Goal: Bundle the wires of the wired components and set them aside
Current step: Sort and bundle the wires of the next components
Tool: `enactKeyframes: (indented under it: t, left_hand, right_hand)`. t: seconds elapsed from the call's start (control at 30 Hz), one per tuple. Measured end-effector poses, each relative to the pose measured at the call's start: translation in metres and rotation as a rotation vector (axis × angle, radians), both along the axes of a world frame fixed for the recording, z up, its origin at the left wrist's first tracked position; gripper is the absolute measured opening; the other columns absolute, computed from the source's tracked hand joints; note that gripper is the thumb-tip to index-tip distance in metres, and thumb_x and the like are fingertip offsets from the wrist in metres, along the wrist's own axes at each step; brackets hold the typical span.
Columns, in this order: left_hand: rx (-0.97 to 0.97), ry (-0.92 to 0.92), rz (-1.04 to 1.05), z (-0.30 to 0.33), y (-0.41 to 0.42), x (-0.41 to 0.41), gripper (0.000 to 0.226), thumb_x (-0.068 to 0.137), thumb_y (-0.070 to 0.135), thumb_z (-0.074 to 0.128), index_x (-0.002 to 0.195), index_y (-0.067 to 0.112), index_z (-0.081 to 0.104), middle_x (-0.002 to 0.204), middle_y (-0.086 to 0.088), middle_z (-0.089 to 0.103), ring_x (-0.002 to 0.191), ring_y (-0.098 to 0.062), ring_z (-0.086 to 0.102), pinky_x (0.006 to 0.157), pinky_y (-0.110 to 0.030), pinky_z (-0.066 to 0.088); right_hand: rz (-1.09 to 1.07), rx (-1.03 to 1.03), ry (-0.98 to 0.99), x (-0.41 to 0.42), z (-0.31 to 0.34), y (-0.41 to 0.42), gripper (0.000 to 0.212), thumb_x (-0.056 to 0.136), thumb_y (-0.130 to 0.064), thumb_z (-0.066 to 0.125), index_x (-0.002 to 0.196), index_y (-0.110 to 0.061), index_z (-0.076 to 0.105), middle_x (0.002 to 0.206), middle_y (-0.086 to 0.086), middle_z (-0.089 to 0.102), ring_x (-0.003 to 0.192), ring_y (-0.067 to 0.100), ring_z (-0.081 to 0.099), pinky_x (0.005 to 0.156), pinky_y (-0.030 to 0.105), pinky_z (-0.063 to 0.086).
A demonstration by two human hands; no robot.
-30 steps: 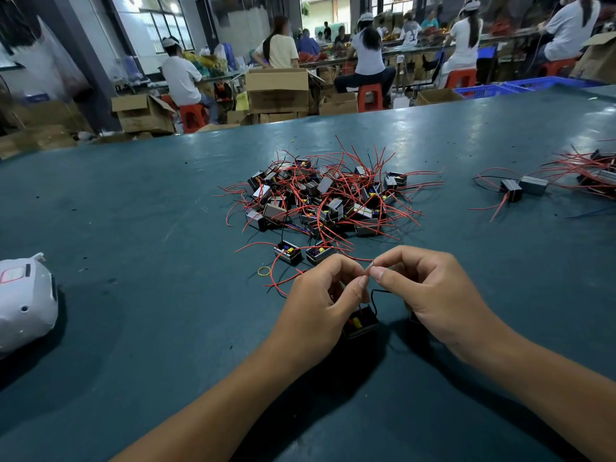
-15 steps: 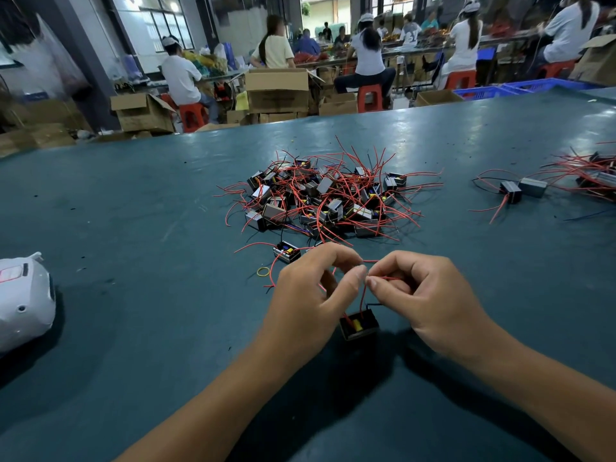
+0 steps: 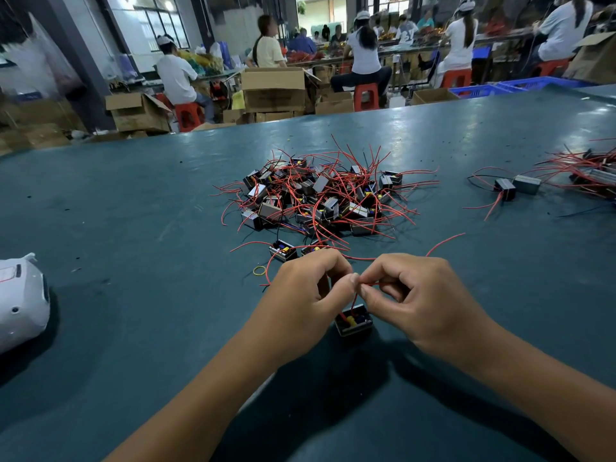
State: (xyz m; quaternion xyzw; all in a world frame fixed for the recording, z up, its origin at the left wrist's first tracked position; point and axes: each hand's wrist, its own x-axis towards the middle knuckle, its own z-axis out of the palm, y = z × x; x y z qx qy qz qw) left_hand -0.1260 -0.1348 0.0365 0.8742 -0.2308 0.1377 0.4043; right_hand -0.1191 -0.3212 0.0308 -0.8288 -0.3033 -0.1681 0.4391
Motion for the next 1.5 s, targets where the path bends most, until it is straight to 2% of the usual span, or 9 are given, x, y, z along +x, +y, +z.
enactKeyframes:
  t: [0.2, 0.3, 0.5, 0.67, 0.8, 0.97, 1.17, 1.3, 1.5]
  left_hand:
    - [-0.112, 0.210, -0.025, 0.001, -0.001, 0.000, 0.017, 0.086, 0.029, 0.056, 0.071, 0.022, 0.059, 0.057, 0.014, 0.051, 0.051, -0.001, 0.039, 0.051, -0.018, 0.031]
    - [-0.114, 0.235, -0.020, 0.002, 0.000, 0.000, 0.016, 0.083, 0.029, 0.056, 0.069, 0.021, 0.059, 0.055, 0.015, 0.048, 0.050, -0.001, 0.036, 0.049, -0.015, 0.028]
    - [-0.133, 0.236, -0.044, 0.000, 0.003, 0.000, 0.016, 0.087, 0.032, 0.057, 0.072, 0.025, 0.060, 0.057, 0.015, 0.049, 0.051, -0.001, 0.038, 0.051, -0.016, 0.030]
    - [-0.175, 0.296, -0.133, -0.005, 0.007, 0.003, 0.003, 0.090, 0.024, 0.066, 0.089, 0.026, 0.064, 0.069, 0.020, 0.060, 0.054, -0.003, 0.043, 0.052, -0.018, 0.036]
    - [-0.245, 0.328, -0.152, -0.011, 0.002, 0.005, 0.014, 0.090, 0.010, 0.073, 0.096, 0.017, 0.063, 0.085, 0.001, 0.070, 0.068, -0.008, 0.058, 0.063, -0.025, 0.047]
    - [-0.406, 0.397, -0.137, -0.016, 0.000, 0.006, 0.021, 0.086, 0.004, 0.074, 0.096, 0.015, 0.060, 0.070, 0.006, 0.068, 0.060, -0.005, 0.058, 0.057, -0.016, 0.046]
    - [-0.432, 0.402, -0.145, -0.018, 0.000, 0.007, 0.021, 0.086, 0.007, 0.075, 0.097, 0.015, 0.060, 0.071, 0.005, 0.069, 0.063, -0.008, 0.060, 0.059, -0.021, 0.048]
    - [-0.440, 0.400, -0.136, -0.019, 0.000, 0.009, 0.021, 0.087, 0.002, 0.074, 0.097, 0.012, 0.058, 0.066, 0.006, 0.067, 0.059, -0.007, 0.059, 0.057, -0.021, 0.050]
    - [-0.500, 0.434, -0.154, -0.018, -0.002, 0.009, 0.022, 0.086, -0.002, 0.073, 0.098, 0.006, 0.056, 0.066, 0.001, 0.068, 0.057, -0.013, 0.061, 0.058, -0.025, 0.053]
  right_hand:
    - [0.005, -0.132, -0.090, -0.003, 0.001, 0.000, 0.006, 0.081, -0.020, 0.068, 0.076, -0.018, 0.066, 0.056, -0.017, 0.038, 0.053, -0.001, 0.040, 0.054, 0.010, 0.027]
    - [0.016, -0.163, -0.103, -0.004, 0.002, 0.001, 0.004, 0.081, -0.020, 0.067, 0.077, -0.019, 0.066, 0.057, -0.022, 0.036, 0.054, -0.004, 0.040, 0.055, 0.010, 0.028]
    - [0.009, -0.096, -0.030, -0.003, 0.000, 0.002, 0.006, 0.082, -0.018, 0.069, 0.076, -0.019, 0.067, 0.052, -0.008, 0.044, 0.050, 0.003, 0.040, 0.053, 0.009, 0.028]
    - [-0.026, 0.068, 0.159, 0.003, -0.006, -0.002, 0.014, 0.086, -0.014, 0.072, 0.074, -0.020, 0.067, 0.047, -0.012, 0.035, 0.047, 0.004, 0.031, 0.049, 0.014, 0.027]
    - [-0.030, 0.121, 0.227, 0.006, -0.010, -0.001, 0.013, 0.085, -0.016, 0.073, 0.073, -0.020, 0.068, 0.048, -0.010, 0.041, 0.050, 0.005, 0.034, 0.051, 0.024, 0.033]
    - [-0.006, 0.172, 0.317, 0.010, -0.014, -0.002, 0.013, 0.086, -0.019, 0.073, 0.075, -0.021, 0.069, 0.050, -0.011, 0.039, 0.052, 0.007, 0.034, 0.053, 0.026, 0.031]
    - [0.016, 0.174, 0.337, 0.013, -0.015, -0.005, 0.009, 0.086, -0.022, 0.075, 0.079, -0.026, 0.070, 0.052, -0.010, 0.050, 0.053, 0.003, 0.040, 0.054, 0.020, 0.035]
    - [0.029, 0.135, 0.319, 0.013, -0.012, -0.006, 0.009, 0.087, -0.025, 0.073, 0.079, -0.024, 0.071, 0.061, 0.014, 0.057, 0.055, 0.008, 0.041, 0.055, 0.028, 0.036]
    - [0.029, 0.057, 0.292, 0.011, -0.007, -0.007, 0.014, 0.091, -0.022, 0.068, 0.078, -0.026, 0.072, 0.063, 0.008, 0.060, 0.052, 0.009, 0.041, 0.052, 0.028, 0.036]
